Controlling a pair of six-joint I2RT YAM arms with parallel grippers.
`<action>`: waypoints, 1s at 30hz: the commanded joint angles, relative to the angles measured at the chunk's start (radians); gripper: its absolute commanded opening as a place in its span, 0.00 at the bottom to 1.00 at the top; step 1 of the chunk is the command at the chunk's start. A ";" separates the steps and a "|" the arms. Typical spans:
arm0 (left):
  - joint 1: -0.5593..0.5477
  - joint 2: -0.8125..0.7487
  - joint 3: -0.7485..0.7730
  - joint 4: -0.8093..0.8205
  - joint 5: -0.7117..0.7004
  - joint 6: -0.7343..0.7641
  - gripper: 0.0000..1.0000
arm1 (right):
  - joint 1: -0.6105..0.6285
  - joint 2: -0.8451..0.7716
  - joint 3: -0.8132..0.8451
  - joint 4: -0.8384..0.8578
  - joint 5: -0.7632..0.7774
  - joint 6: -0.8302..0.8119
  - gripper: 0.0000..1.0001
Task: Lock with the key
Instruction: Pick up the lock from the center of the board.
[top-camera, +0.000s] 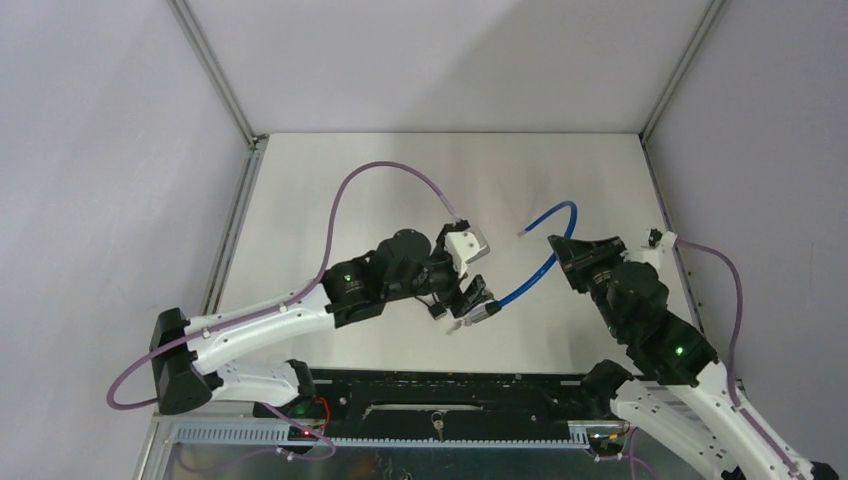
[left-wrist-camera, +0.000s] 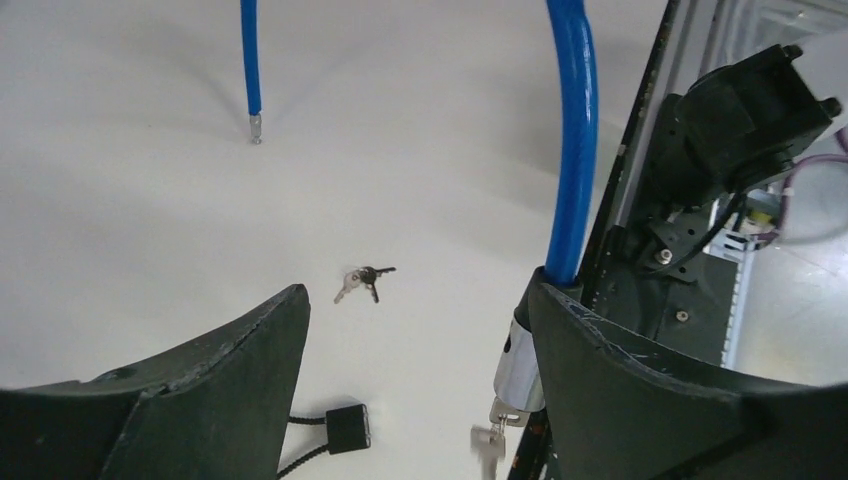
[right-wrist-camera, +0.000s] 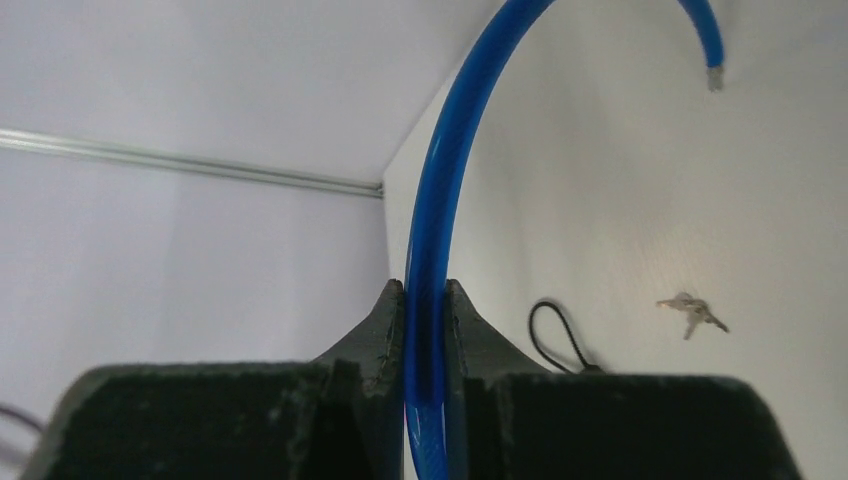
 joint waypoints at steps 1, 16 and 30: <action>-0.066 0.006 0.035 0.072 -0.167 0.114 0.83 | 0.101 0.093 0.155 -0.202 0.275 0.115 0.00; -0.154 0.003 0.018 0.152 -0.119 0.180 0.85 | 0.383 0.265 0.354 -0.360 0.653 0.094 0.00; -0.155 0.141 0.115 0.051 -0.057 0.232 0.84 | 0.398 0.257 0.353 -0.254 0.539 -0.077 0.00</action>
